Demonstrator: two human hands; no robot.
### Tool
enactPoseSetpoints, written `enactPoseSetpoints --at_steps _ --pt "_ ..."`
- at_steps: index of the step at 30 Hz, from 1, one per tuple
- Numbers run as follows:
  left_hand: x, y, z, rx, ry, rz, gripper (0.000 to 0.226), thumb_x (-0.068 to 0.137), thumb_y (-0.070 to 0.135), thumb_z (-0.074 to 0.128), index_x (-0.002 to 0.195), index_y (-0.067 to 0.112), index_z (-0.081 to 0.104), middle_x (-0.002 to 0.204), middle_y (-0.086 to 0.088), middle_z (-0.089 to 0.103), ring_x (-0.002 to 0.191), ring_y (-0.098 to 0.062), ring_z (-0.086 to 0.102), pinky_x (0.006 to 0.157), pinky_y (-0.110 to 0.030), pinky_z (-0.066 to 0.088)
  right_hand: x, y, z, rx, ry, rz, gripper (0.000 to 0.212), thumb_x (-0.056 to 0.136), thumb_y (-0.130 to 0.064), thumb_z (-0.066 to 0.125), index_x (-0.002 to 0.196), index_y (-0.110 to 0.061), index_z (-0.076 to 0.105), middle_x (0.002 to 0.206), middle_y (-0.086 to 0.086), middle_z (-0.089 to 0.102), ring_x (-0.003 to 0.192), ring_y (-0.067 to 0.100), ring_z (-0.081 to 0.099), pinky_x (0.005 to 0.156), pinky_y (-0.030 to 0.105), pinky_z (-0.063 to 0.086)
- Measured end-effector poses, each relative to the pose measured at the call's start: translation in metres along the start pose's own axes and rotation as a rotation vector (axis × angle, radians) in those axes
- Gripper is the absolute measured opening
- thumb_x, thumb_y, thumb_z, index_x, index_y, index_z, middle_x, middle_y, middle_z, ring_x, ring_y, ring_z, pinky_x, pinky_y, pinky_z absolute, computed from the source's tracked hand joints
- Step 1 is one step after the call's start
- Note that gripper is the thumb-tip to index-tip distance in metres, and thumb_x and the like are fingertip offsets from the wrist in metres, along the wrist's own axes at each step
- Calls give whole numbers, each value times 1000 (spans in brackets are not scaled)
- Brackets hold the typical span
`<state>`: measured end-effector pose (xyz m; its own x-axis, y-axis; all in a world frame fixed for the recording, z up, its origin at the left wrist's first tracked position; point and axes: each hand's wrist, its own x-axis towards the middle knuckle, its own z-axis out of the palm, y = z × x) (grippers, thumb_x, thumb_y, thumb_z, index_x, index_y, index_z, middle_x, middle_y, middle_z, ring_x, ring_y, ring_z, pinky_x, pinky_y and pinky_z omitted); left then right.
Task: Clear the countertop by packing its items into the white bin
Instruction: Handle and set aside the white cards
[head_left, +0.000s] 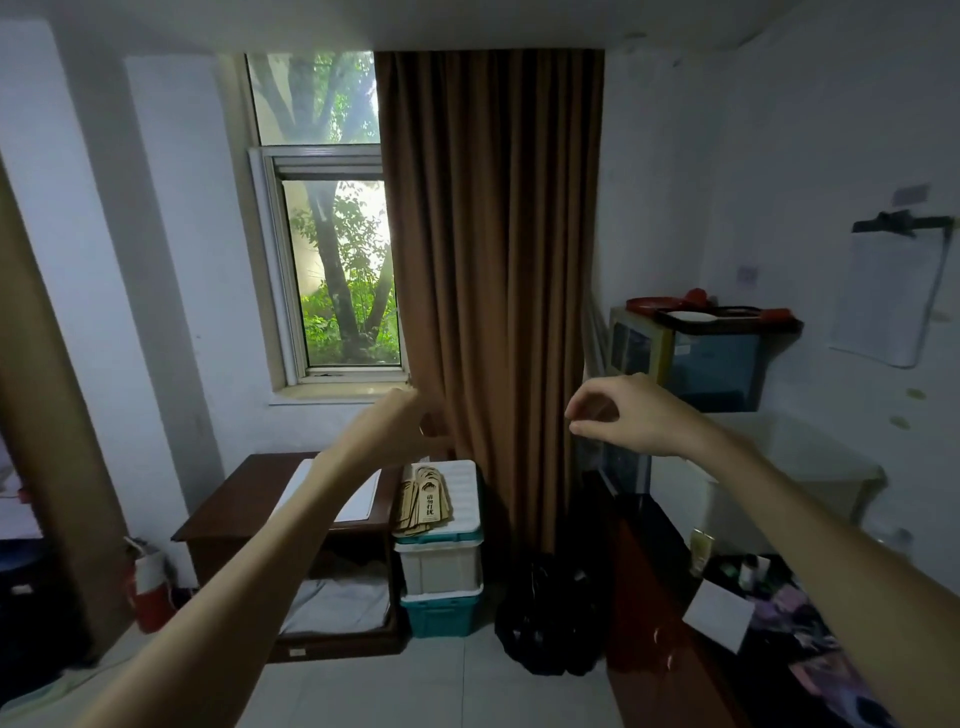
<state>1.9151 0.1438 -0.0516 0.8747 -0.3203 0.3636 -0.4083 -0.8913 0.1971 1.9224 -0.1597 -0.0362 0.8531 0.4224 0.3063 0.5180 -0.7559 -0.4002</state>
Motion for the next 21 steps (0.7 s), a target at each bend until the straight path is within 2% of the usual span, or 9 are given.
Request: enactPoseSetpoints --at_steps 5,11,14,17,21 --pt "70 -32 30 9 -18 -39 17 84 30 71 85 13 72 78 -2 74 67 -13 67 68 -35 55 72 43 12 37 -25 -2 17 86 -34 71 102 -30 68 98 -15 68 94 0 64 91 32 55" --pt "153 -92 65 10 -43 -42 12 82 32 72 83 20 73 78 3 74 68 -9 66 69 -34 57 159 86 35 49 -11 5 16 86 -31 72 101 -27 69 97 -14 69 93 0 64 86 25 55" --pt "196 -121 75 3 -54 -21 8 82 32 70 78 25 69 75 6 73 60 -3 61 69 -36 57 203 103 42 40 12 13 16 87 -28 72 102 -24 70 97 -13 69 93 1 65 82 20 53" --pt "249 -156 87 11 -52 -4 15 83 31 69 70 31 60 72 7 71 60 -5 62 71 -38 57 257 126 51 45 26 36 16 86 -30 72 102 -26 70 98 -14 69 93 0 65 86 25 55" --pt "314 -189 101 18 -83 21 11 80 40 69 81 29 68 74 9 66 75 -16 67 72 -42 57 316 153 57 49 56 79 15 87 -34 71 101 -32 68 98 -16 69 93 -2 65 87 31 57"
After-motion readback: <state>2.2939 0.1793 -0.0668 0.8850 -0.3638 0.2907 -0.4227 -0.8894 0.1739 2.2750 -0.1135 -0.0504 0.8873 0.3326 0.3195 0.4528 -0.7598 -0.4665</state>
